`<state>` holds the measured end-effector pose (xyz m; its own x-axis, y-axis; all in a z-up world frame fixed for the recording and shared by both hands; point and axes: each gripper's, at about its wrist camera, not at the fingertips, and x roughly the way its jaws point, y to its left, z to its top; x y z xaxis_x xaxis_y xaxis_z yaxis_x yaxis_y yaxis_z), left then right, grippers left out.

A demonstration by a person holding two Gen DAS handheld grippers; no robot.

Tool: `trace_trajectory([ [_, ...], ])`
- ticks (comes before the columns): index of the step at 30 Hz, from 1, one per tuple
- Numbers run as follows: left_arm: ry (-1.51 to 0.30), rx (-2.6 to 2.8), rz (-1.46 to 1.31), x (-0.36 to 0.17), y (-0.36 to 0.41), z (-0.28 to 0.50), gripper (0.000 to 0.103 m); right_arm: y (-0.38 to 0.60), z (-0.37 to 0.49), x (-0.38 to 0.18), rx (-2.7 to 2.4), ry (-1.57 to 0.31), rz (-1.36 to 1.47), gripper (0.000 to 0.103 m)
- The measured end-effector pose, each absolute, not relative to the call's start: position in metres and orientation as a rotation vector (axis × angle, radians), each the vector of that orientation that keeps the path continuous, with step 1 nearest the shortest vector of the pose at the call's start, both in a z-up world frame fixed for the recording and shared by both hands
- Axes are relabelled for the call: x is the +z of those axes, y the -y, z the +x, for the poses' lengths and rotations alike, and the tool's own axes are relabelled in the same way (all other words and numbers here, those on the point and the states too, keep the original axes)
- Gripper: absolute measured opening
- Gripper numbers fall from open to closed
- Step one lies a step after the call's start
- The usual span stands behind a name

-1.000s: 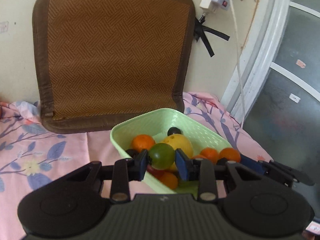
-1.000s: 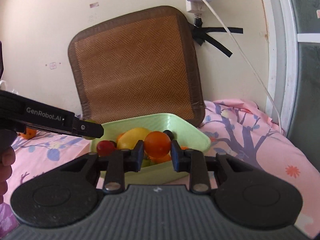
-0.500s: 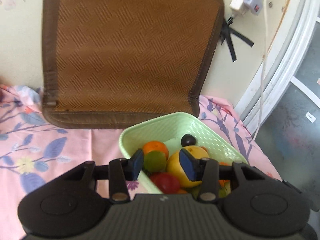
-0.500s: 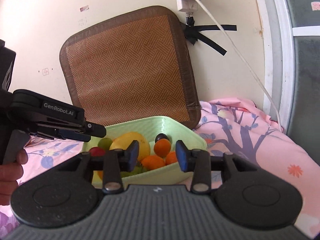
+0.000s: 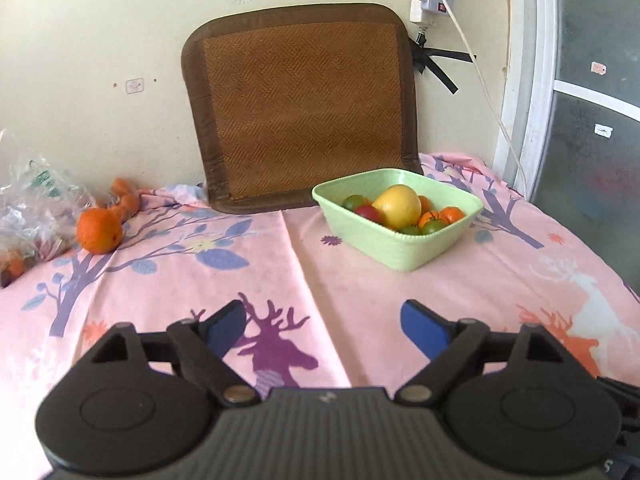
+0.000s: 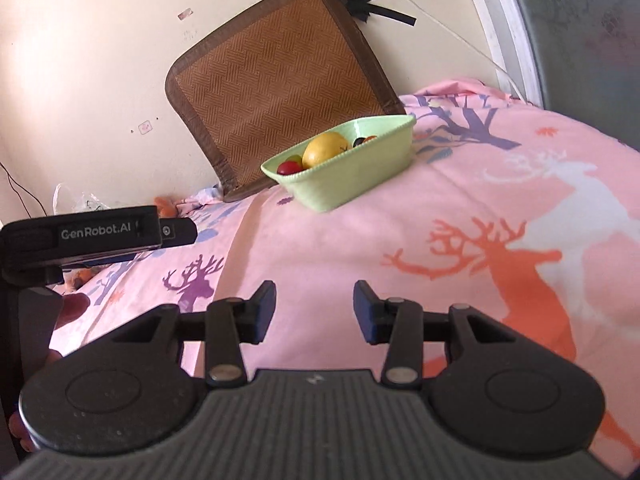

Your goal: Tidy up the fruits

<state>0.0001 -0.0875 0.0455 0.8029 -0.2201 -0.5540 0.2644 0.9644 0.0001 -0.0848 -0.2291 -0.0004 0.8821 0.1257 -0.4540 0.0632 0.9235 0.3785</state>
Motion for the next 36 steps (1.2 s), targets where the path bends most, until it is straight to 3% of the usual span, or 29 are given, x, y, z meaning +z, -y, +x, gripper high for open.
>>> trace_trajectory([
  [6, -0.566, -0.202, 0.064, 0.042, 0.068, -0.028, 0.103, 0.213, -0.103, 0.003, 0.054, -0.496, 0.394, 0.046],
  [23, -0.549, -0.147, 0.085, 0.038, 0.051, -0.059, 0.103, 0.198, -0.125, 0.008, 0.084, -0.483, 0.375, 0.049],
  [36, -0.676, -0.189, 0.088, 0.022, 0.06, -0.047, 0.103, 0.202, -0.117, 0.0, 0.036, -0.498, 0.408, 0.062],
])
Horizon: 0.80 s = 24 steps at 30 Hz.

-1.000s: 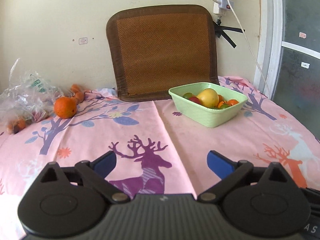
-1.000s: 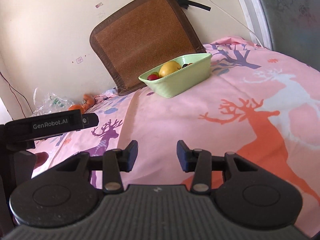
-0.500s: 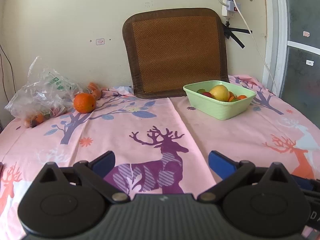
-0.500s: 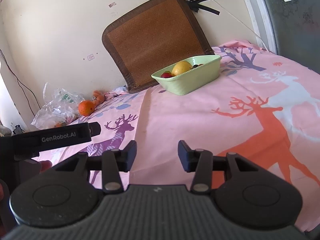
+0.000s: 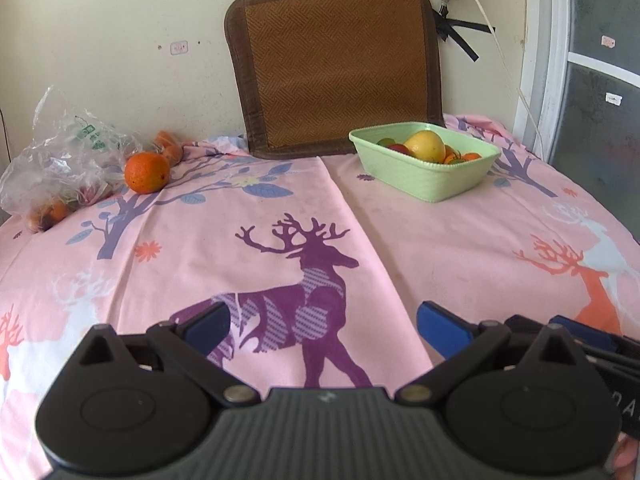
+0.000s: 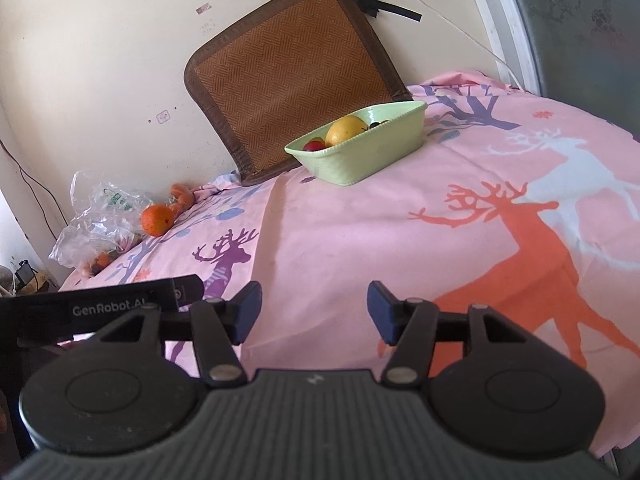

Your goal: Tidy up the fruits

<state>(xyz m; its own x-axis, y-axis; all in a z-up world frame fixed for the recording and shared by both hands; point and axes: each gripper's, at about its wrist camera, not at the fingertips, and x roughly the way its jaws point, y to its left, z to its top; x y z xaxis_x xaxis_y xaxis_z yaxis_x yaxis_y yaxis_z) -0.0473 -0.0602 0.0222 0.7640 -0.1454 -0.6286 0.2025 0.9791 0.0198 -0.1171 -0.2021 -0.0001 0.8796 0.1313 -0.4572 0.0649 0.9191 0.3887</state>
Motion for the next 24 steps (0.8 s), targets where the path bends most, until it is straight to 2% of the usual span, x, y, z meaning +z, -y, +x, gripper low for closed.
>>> trace_trajectory([
  [8, -0.716, -0.134, 0.128, 0.008, 0.064, -0.035, 0.103, 0.209, -0.105, -0.013, 0.018, -0.539, 0.442, 0.062],
  [12, -0.703, -0.11, 0.171, 0.006, 0.069, -0.032, 0.103, 0.208, -0.102, -0.014, 0.019, -0.526, 0.437, 0.067],
  [24, -0.694, -0.093, 0.235, 0.002, 0.081, -0.028, 0.103, 0.214, -0.102, -0.015, -0.002, -0.491, 0.429, 0.068],
])
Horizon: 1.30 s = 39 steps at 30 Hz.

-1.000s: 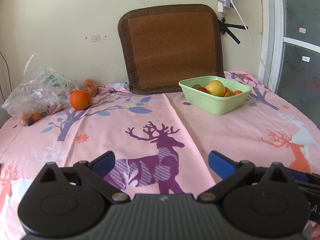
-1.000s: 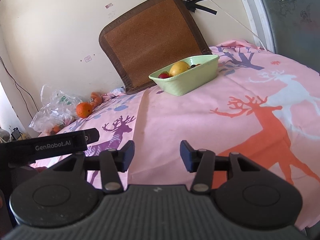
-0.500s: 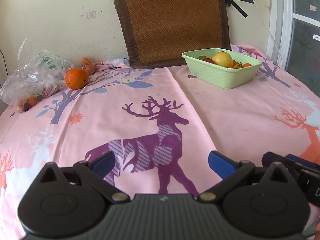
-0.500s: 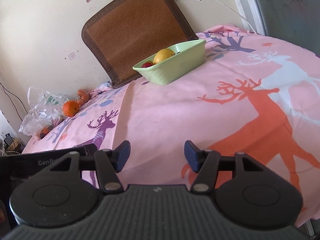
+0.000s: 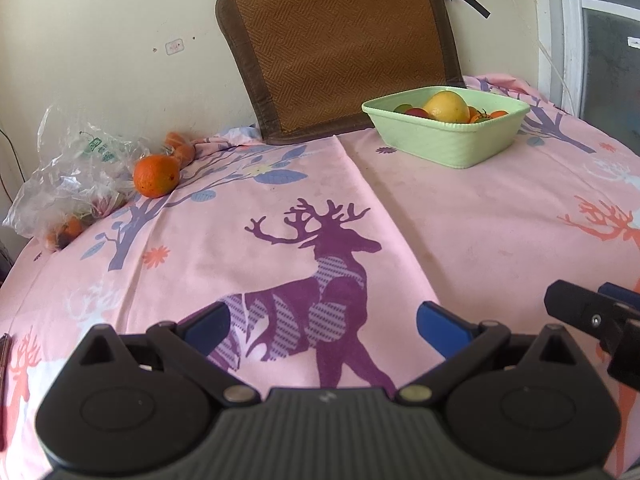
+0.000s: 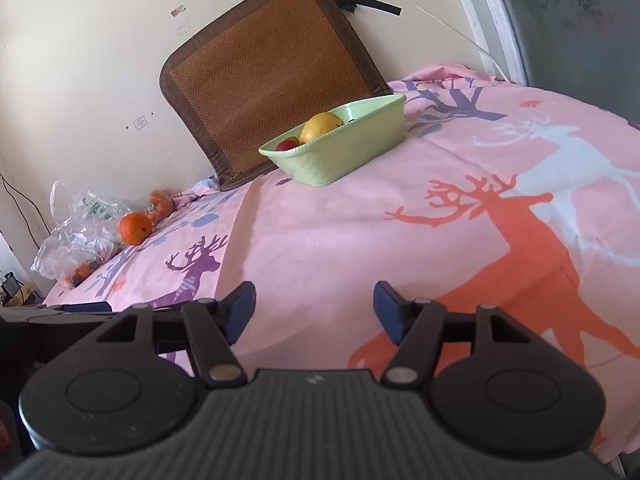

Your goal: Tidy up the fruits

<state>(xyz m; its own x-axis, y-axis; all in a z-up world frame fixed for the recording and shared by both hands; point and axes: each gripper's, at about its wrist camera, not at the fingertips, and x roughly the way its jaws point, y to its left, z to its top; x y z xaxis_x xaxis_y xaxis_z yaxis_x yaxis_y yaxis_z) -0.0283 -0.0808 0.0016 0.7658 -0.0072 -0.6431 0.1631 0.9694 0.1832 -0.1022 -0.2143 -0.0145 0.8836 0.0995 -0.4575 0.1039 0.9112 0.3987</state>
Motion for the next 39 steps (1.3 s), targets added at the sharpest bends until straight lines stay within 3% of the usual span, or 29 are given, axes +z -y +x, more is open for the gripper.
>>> trace_trajectory([
  [6, -0.676, -0.096, 0.173, 0.007, 0.074, -0.029, 0.103, 0.218, -0.105, -0.014, -0.018, -0.463, 0.426, 0.068],
  [10, -0.636, -0.086, 0.13, 0.015, 0.067, -0.033, 0.103, 0.213, -0.106, -0.012, -0.016, -0.446, 0.396, 0.075],
  [39, -0.631, -0.046, 0.082, 0.019, 0.051, -0.033, 0.103, 0.206, -0.103, -0.012, -0.003, -0.455, 0.377, 0.075],
])
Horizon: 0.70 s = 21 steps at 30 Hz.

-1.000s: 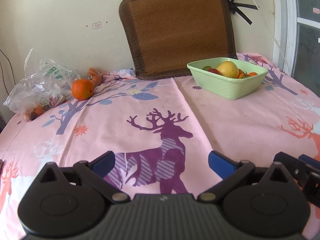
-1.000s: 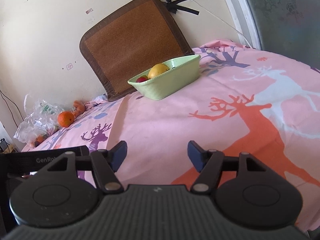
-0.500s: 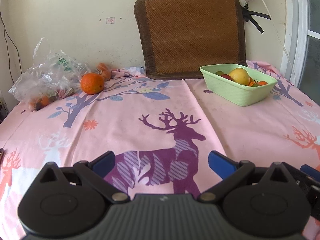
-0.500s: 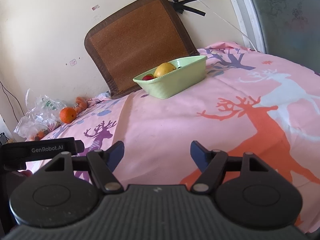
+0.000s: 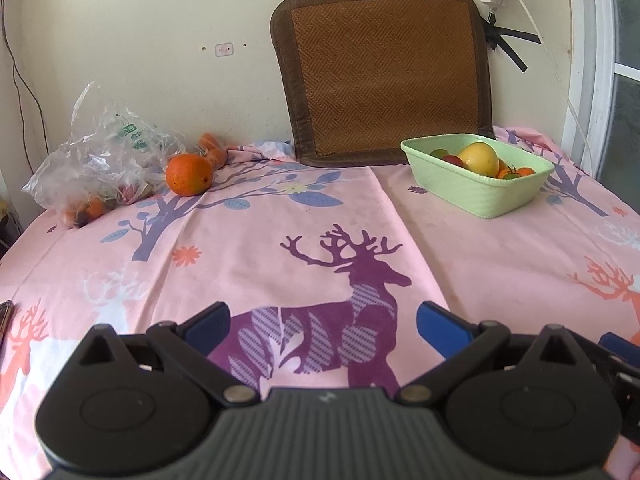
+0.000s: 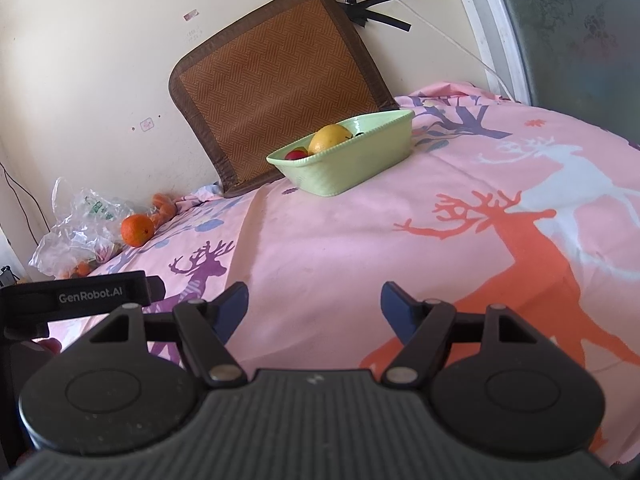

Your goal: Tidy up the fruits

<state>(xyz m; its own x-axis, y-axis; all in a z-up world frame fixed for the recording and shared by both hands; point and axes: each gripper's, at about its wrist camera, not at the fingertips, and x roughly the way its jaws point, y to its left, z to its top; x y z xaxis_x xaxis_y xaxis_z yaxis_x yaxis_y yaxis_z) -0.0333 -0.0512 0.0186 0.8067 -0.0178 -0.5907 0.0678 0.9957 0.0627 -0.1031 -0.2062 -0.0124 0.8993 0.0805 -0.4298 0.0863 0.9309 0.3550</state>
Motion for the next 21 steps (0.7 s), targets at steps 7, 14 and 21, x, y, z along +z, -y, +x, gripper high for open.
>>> trace_trajectory([
  [7, -0.635, -0.045, 0.074, 0.0186, 0.0513, -0.0342, 0.103, 0.2071, -0.1037, -0.0122, -0.005, -0.459, 0.384, 0.076],
  [14, -0.627, -0.043, 0.071, 0.0193, 0.0498, -0.0348, 0.103, 0.2067, -0.104, -0.0123, -0.004, -0.458, 0.383, 0.076],
  [21, -0.639, -0.039, 0.064, 0.0182, 0.0488, -0.0333, 0.103, 0.207, -0.1037, -0.0123, -0.002, -0.464, 0.385, 0.076],
])
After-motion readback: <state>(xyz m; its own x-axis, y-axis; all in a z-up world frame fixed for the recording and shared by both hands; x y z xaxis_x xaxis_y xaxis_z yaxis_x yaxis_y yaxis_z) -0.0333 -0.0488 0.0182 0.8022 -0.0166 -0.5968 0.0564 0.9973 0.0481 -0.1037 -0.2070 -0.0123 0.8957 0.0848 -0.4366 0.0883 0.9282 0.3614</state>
